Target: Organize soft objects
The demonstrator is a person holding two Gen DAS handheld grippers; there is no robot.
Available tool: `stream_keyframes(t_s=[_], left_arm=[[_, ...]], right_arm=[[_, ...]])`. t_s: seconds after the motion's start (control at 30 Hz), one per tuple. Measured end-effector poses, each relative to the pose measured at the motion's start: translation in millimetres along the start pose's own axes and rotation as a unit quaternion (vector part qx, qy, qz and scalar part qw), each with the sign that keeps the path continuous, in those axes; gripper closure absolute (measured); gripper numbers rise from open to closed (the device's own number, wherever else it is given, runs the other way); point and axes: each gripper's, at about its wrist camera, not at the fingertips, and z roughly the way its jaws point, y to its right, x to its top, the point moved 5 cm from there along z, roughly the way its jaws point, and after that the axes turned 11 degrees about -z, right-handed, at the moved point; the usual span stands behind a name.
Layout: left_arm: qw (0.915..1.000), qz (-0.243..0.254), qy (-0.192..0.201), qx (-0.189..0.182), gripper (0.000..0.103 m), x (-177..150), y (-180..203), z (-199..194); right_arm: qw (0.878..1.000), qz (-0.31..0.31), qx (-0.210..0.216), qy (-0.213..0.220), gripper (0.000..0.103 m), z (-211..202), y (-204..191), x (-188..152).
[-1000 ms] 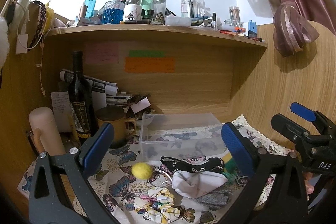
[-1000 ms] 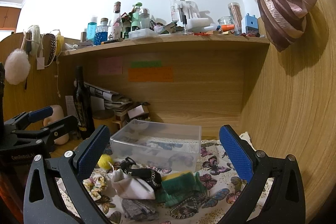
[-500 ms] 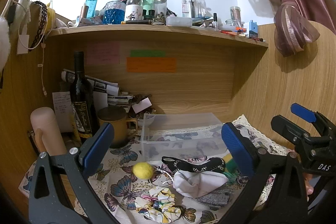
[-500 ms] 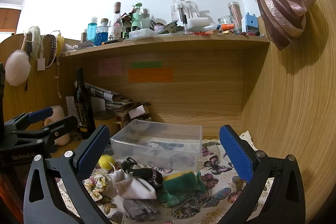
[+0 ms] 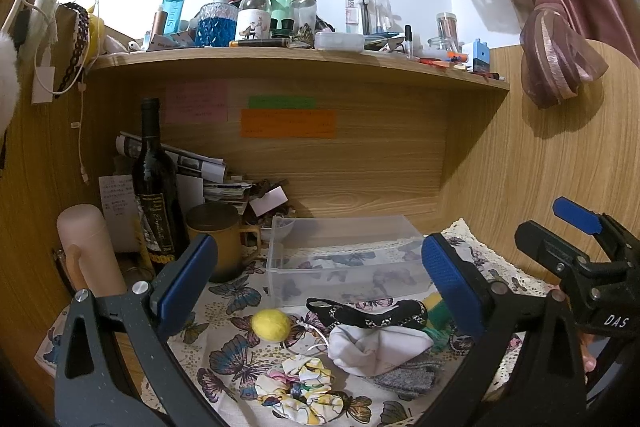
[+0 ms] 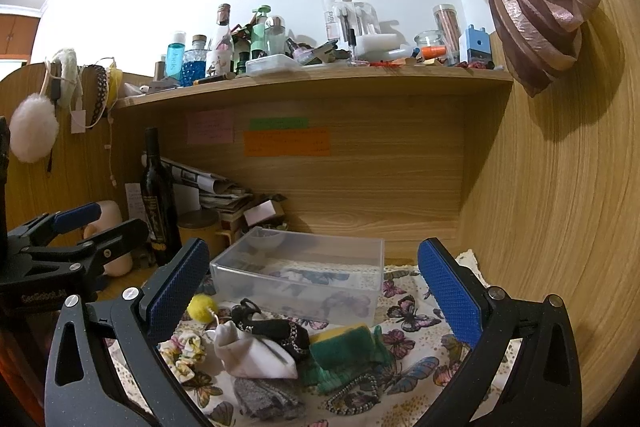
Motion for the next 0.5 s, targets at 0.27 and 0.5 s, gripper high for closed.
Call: stream_keyframes(t_s=[0.27, 0.5], left_arm=[[1.0000, 0.003, -0.001, -0.002, 0.000, -1.0, 2.9, -2.1], [1.0000, 0.008, -0.001, -0.003, 0.000, -2.2, 6.2, -0.4]], right_arm=[[1.000, 0.003, -0.004, -0.004, 0.000, 0.1, -0.3, -1.5], [1.000, 0.005, -0.012, -0.010, 0.000, 3.4, 2.3, -3.9]])
